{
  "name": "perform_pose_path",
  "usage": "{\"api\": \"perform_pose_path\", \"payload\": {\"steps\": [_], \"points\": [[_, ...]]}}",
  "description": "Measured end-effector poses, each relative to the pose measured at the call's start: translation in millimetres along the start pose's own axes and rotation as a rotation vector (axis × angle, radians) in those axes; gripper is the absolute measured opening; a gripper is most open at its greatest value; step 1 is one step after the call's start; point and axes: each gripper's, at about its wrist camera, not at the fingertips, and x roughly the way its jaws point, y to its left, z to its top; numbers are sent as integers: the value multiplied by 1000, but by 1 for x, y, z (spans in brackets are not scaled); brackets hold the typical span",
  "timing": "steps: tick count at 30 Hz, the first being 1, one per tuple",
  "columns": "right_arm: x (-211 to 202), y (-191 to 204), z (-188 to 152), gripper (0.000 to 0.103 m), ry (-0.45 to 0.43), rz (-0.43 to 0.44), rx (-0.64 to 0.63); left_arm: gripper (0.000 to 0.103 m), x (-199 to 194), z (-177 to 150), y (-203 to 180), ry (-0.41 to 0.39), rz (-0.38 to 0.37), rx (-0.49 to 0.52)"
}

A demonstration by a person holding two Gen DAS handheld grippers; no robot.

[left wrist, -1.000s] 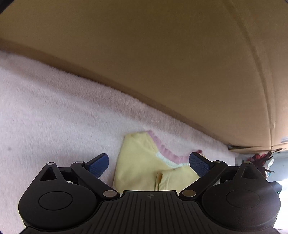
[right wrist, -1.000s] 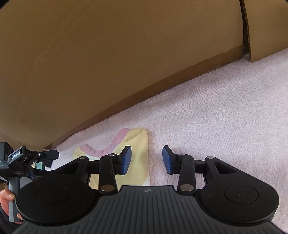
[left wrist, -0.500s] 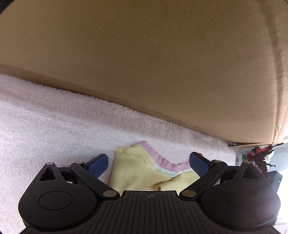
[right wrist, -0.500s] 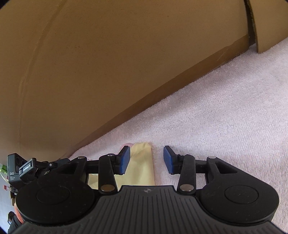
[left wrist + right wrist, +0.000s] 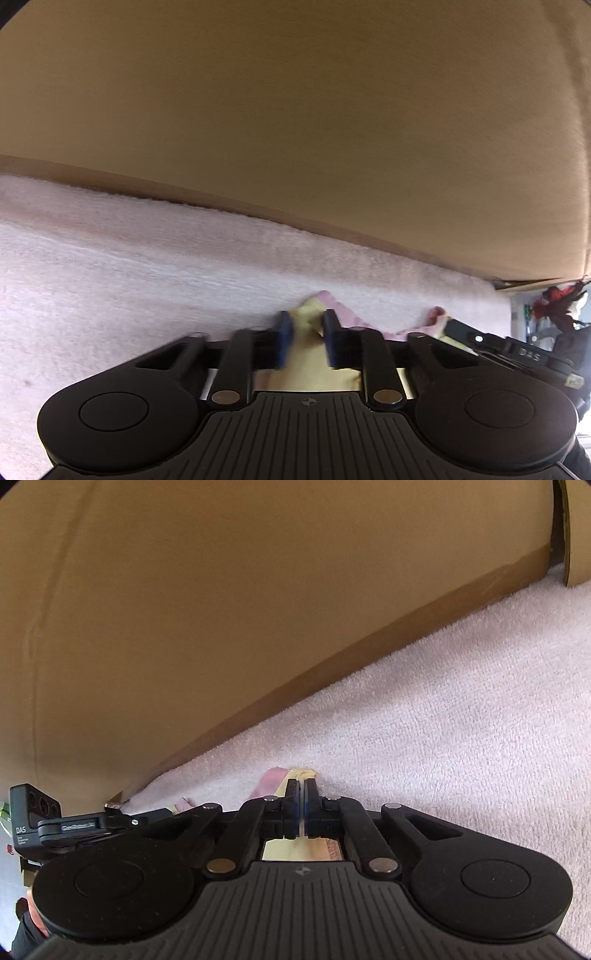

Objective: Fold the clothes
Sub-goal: 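Grasp the hem edge with the left gripper while the right gripper lifts it, then fold the held hem over toward the pink collar with both grippers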

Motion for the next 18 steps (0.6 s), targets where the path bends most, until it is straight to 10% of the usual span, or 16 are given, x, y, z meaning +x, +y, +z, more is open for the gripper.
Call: {"api": "perform_pose_path", "payload": {"steps": [18], "points": [[-61, 20, -27, 3, -79, 114, -145, 0, -55, -48, -12, -126, -72, 86]]}}
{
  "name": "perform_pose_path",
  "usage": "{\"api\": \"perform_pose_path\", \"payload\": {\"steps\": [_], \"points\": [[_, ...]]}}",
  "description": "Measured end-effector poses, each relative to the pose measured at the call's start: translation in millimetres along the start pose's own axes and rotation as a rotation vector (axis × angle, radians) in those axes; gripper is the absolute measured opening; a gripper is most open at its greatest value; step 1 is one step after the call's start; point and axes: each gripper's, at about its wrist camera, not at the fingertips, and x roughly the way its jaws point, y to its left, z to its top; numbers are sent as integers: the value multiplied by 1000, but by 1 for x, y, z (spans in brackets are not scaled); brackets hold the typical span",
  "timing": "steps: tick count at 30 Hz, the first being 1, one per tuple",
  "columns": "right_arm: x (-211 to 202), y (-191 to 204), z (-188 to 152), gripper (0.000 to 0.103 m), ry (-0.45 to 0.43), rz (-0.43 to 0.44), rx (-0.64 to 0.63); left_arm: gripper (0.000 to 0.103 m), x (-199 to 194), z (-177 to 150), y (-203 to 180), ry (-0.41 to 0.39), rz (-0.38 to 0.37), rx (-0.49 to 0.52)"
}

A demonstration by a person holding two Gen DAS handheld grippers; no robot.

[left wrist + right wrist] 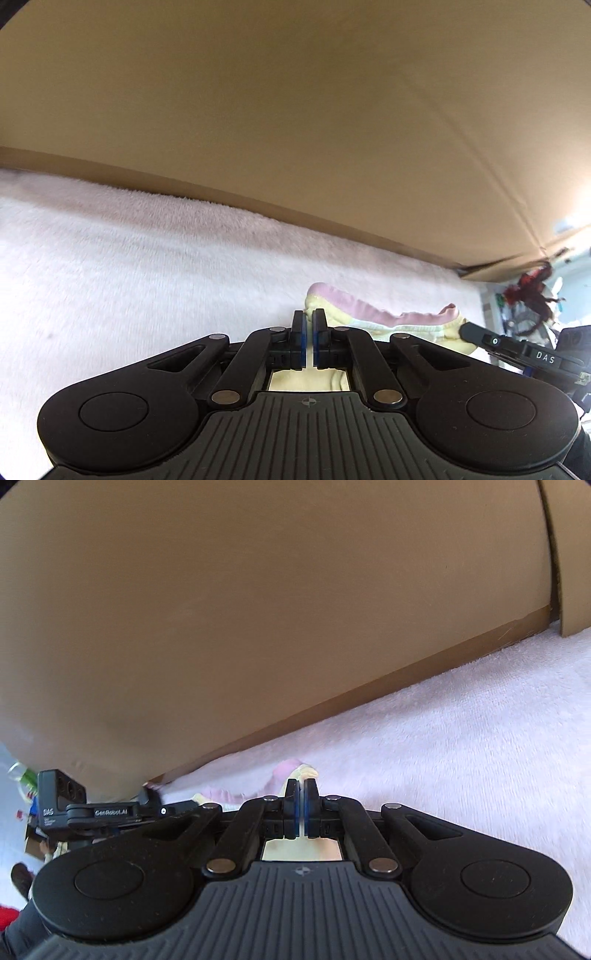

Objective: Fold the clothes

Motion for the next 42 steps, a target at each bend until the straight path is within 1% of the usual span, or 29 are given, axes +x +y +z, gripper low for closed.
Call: {"api": "perform_pose_path", "payload": {"steps": [4, 9, 12, 14, 17, 20, 22, 25, 29, 32, 33, 35, 36, 37, 38, 39, 41, 42], "points": [[-31, 7, -23, 3, 10, 32, -47, 0, -33, -29, -11, -40, -25, 40], [-64, 17, -68, 3, 68, 21, -156, 0, -70, -78, -21, -67, -22, 80], [-71, 20, -98, 3, 108, 9, -209, 0, -79, -116, -26, -54, 6, 110], [-74, 19, -114, 3, 136, 3, -233, 0, -73, -138, -26, -37, 30, 119], [-67, 11, -135, 3, 164, -13, -227, 0, -64, -163, -15, -8, 53, 86], [-69, 13, -149, 3, 168, -39, -242, 0, -54, -176, -9, -1, 96, 105], [-71, 13, -153, 5, 155, -44, -251, 0, -54, -179, -7, -5, 96, 101], [-77, 15, -154, 6, 142, -64, -277, 1, -58, -179, -8, -18, 92, 99], [-77, 15, -154, 6, 128, -53, -246, 3, -63, -179, -12, -26, 100, 122], [-74, 15, -156, 6, 126, -86, -248, 3, -63, -178, -13, -21, 102, 127], [-73, 14, -156, 6, 127, -87, -252, 8, -63, -179, -13, -19, 103, 126], [-73, 13, -158, 7, 130, -71, -247, 8, -61, -180, -11, -8, 107, 118], [-74, 10, -158, 17, 133, -40, -214, 8, -60, -180, -10, -5, 108, 113], [-76, 6, -158, 31, 137, -18, -160, 8, -60, -180, -9, -4, 106, 109], [-79, 2, -157, 66, 141, 5, -107, 8, -59, -179, -8, -4, 104, 102], [-81, -1, -157, 78, 138, 18, -66, 8, -60, -178, -8, -5, 103, 99], [-89, -7, -158, 77, 123, 10, -11, 9, -60, -178, -7, -4, 103, 98], [-93, -10, -159, 74, 118, 7, 19, 12, -60, -178, -7, -3, 103, 97]]}}
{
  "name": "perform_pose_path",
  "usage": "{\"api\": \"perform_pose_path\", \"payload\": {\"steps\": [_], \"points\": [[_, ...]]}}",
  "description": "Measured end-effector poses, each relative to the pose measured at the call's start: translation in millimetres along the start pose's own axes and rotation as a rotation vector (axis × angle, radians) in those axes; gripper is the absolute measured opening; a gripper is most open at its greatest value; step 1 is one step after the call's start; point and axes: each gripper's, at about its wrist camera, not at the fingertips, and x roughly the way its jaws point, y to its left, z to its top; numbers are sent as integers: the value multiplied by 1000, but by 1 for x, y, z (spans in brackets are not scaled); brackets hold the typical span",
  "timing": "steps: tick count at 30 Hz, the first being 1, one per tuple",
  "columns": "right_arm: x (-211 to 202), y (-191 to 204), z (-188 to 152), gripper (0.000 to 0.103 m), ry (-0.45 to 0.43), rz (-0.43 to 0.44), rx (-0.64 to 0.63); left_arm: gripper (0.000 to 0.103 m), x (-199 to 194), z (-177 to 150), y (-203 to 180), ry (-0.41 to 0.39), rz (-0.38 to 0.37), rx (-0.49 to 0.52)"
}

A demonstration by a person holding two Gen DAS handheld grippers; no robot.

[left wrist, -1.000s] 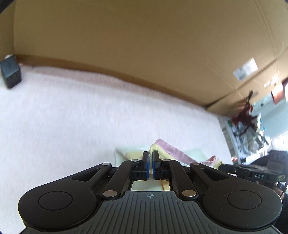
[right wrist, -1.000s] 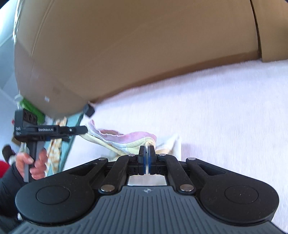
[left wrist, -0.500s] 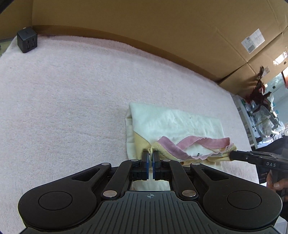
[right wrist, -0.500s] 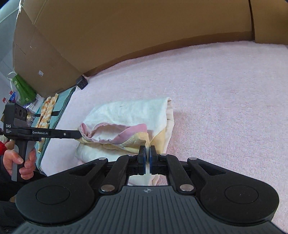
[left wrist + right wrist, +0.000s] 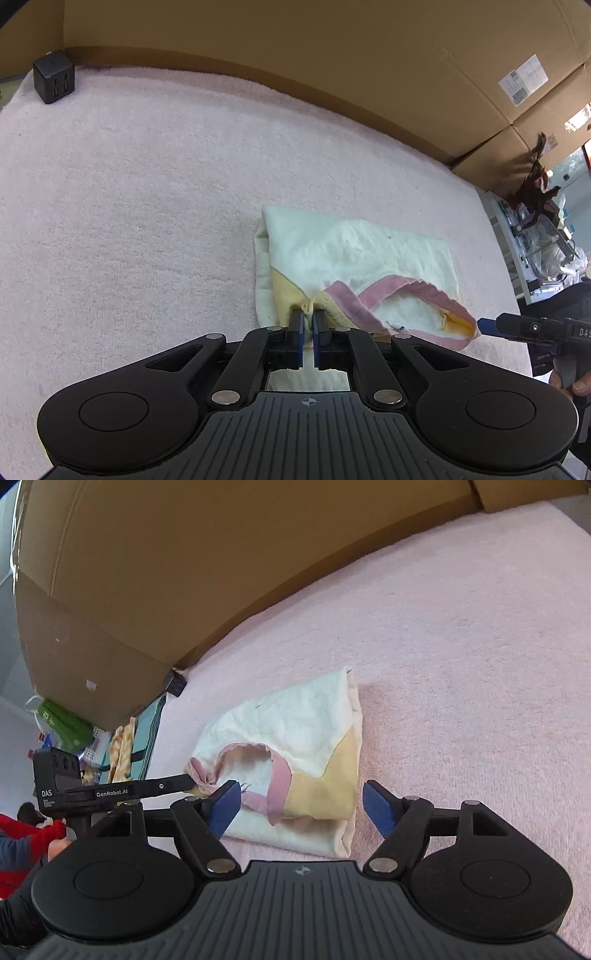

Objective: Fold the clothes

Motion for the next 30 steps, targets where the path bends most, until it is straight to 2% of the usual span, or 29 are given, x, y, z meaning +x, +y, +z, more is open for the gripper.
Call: {"api": "perform_pose_path", "payload": {"steps": [1, 3, 5, 9, 14, 16, 17, 18, 19, 20, 21, 22, 25, 26, 27, 28, 30], "points": [[-3, -4, -1, 72, -7, 1, 38, 12, 0, 0, 0, 1, 0, 0], [-7, -16, -2, 61, -25, 14, 137, 12, 0, 0, 1, 5, 0, 0], [-10, -27, -1, 58, -41, 25, 226, 12, 1, -1, 1, 9, 1, 1], [-2, -35, 7, 58, -53, 28, 291, 16, 3, -1, 0, 17, 5, 5], [20, -35, 16, 58, 7, -22, 325, 18, 4, 1, 0, 20, 3, 1], [25, -31, 16, 51, 38, -26, 312, 19, 4, 1, 0, 21, 2, 0], [26, -28, 16, 40, 50, -34, 308, 19, 4, 2, 0, 21, 2, -1], [26, -25, 16, 21, 56, -47, 301, 19, 4, 2, 0, 22, 2, -2], [26, -22, 16, 13, 62, -53, 292, 19, 4, 2, 0, 23, 1, -3], [26, -19, 16, 10, 69, -45, 278, 19, 4, 3, 0, 23, 1, -4], [26, -15, 17, 10, 76, -38, 265, 19, 4, 3, 0, 24, 0, -4], [26, -13, 18, 10, 81, -30, 260, 23, 4, 3, -1, 24, 0, -4], [27, -10, 20, 13, 74, -21, 282, 23, 5, 3, -1, 26, -2, -4], [28, -9, 21, 21, 70, -24, 290, 23, 6, 3, -1, 26, -3, -4], [29, -10, 22, 36, 71, -28, 299, 23, 6, 3, -1, 27, -3, -4], [32, -9, 22, 39, 74, -33, 297, 23, 6, 3, -1, 27, -4, -4], [37, -8, 22, 40, 83, -42, 292, 23, 7, 3, -2, 28, -4, -3]]}}
